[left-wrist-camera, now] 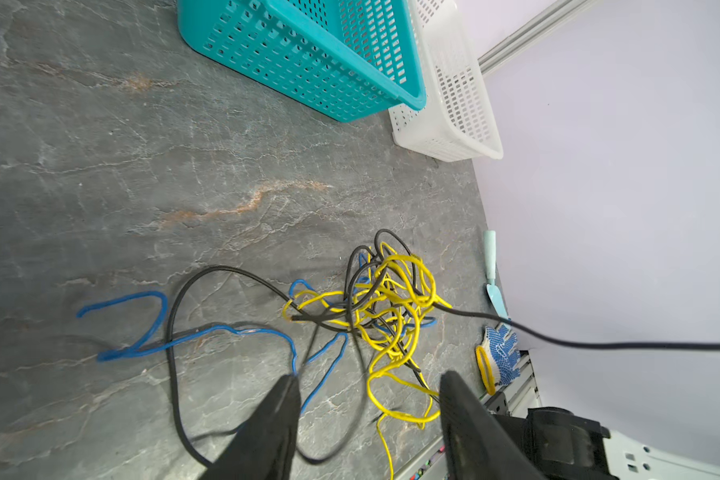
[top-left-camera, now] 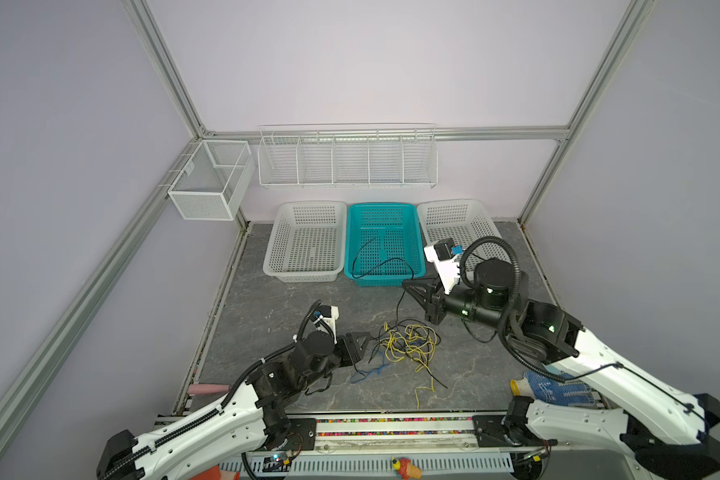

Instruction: Untangle the cables

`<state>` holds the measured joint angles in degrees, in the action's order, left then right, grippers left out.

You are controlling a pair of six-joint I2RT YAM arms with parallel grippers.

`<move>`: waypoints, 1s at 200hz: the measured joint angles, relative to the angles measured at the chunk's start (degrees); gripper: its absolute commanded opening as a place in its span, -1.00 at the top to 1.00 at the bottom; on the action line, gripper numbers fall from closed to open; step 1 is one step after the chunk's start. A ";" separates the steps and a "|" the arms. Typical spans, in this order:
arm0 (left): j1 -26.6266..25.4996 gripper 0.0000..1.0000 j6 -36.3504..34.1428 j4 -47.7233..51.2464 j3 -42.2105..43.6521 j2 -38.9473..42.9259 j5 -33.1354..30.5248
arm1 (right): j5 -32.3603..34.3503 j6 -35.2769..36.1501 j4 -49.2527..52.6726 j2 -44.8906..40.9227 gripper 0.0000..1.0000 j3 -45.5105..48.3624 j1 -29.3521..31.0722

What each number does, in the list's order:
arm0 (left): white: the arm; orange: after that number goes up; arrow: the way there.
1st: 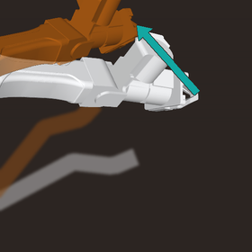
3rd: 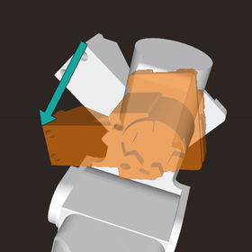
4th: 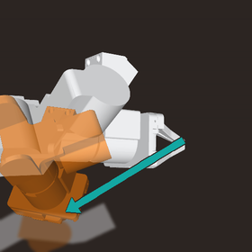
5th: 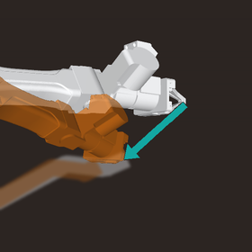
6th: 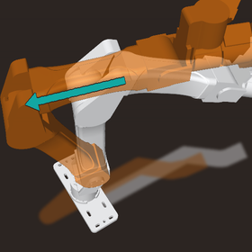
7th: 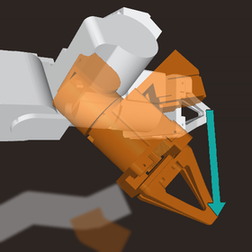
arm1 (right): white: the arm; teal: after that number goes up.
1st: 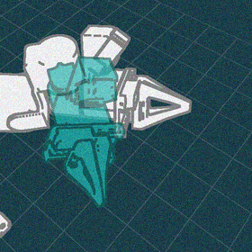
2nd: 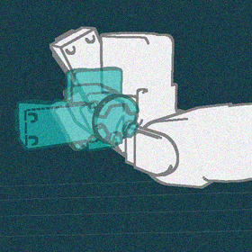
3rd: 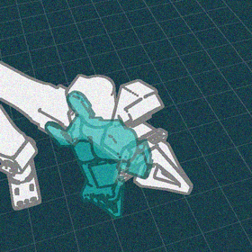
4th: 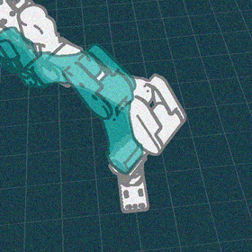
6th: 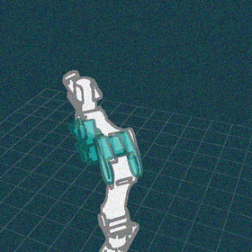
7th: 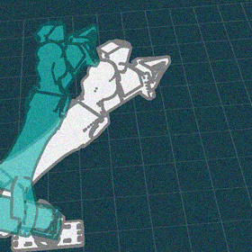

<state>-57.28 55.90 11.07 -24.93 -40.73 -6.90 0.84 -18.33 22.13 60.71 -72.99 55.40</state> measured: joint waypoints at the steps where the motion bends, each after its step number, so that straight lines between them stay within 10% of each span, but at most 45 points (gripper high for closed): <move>1: 0.00 -0.18 0.04 -0.15 0.04 -0.11 0.02 | 0.00 0.00 0.00 0.00 0.88 0.00 0.00; 200: 0.00 -0.41 -1.97 -5.53 0.46 -13.77 2.03 | 5.55 6.32 34.12 17.40 0.88 -54.55 -0.13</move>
<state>-57.28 53.93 5.54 -24.47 -54.50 -4.86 6.39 -12.01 56.25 78.11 -127.55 55.27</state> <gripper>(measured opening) 0.702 0.061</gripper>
